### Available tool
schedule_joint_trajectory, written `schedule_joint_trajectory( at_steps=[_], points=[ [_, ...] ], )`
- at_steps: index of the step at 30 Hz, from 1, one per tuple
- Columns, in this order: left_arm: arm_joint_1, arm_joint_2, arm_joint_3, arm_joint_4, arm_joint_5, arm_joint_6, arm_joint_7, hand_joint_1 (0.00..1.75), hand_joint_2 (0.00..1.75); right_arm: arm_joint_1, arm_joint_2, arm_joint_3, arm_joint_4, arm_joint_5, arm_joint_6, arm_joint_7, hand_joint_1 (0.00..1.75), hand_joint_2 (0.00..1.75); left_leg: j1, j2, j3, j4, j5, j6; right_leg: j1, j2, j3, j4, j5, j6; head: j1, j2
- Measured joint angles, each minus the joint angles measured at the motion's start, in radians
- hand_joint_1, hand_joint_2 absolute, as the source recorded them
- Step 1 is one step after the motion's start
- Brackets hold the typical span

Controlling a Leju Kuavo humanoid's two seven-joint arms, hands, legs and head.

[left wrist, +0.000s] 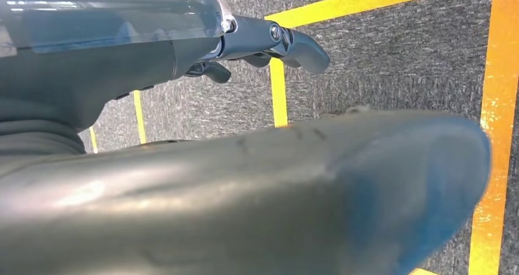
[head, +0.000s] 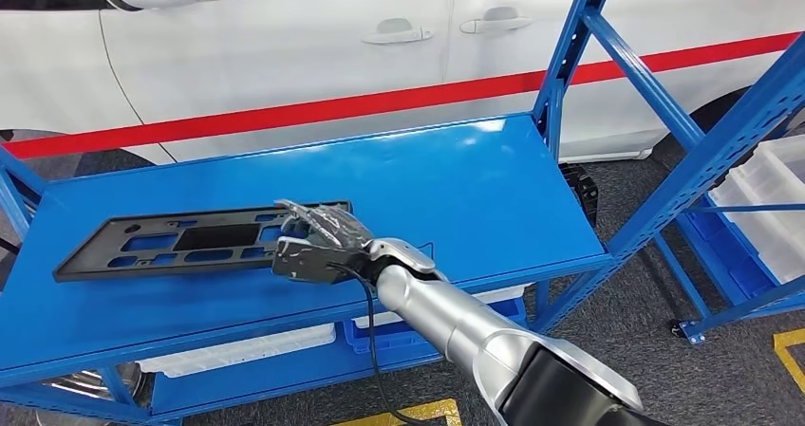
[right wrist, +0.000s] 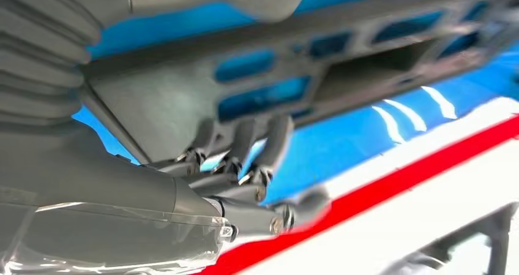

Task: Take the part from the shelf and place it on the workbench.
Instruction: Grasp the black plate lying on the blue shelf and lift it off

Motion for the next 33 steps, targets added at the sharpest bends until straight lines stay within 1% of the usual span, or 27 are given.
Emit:
schedule_joint_trajectory(
  at_steps=[4,8,15,21,25,32,33],
  points=[
    [0.000,0.000,0.000,0.000,0.004,0.001,-0.004,0.00,0.00,-0.047,-0.002,-0.006,-0.049,-0.021,0.043,0.026,0.00,0.00,0.000,0.000,0.000,0.000,0.000,0.000,0.000,0.000,0.000,0.000,0.000,0.000,0.000,0.000],
    [-0.002,0.000,0.000,0.000,0.010,0.004,-0.011,0.00,0.00,-0.079,-0.001,-0.008,-0.066,-0.042,0.059,0.037,0.00,0.00,0.000,0.000,0.000,0.000,0.000,0.000,0.000,0.000,0.000,0.000,0.000,0.000,0.000,0.000],
    [-0.003,0.000,0.000,0.000,0.021,0.010,-0.015,0.00,0.00,-0.083,0.005,-0.007,-0.066,-0.057,0.069,0.031,0.00,0.00,0.000,0.000,0.000,0.000,0.000,0.000,0.000,0.000,0.000,0.000,0.000,0.000,0.000,0.000],
    [-0.001,0.001,0.001,0.000,0.031,0.018,-0.023,0.00,0.00,-0.089,0.016,0.005,-0.065,-0.123,0.097,0.041,0.00,0.00,0.000,0.000,0.000,0.000,0.000,0.000,0.000,-0.001,0.000,0.000,0.000,0.000,0.000,0.000],
    [0.002,0.001,0.001,0.000,0.032,0.026,-0.024,0.00,0.00,-0.084,0.020,0.041,-0.052,-0.164,0.140,0.070,0.00,0.00,0.000,0.000,0.000,0.000,0.000,0.000,0.000,-0.001,0.000,0.000,0.000,0.000,0.000,0.000],
    [0.005,0.001,0.001,0.000,0.035,0.029,-0.025,0.00,0.00,-0.073,0.021,0.130,-0.022,-0.205,0.135,0.077,0.00,0.00,0.000,0.000,0.000,0.000,0.000,0.000,0.000,-0.001,0.000,0.000,0.000,0.000,0.000,0.000],
    [0.005,0.001,0.001,0.000,0.035,0.029,-0.025,0.00,0.00,-0.073,0.021,0.137,-0.019,-0.206,0.135,0.078,0.00,0.44,0.000,0.000,0.000,0.000,0.000,0.000,0.000,-0.001,0.000,0.000,0.000,0.000,0.000,0.000]
  ],
)
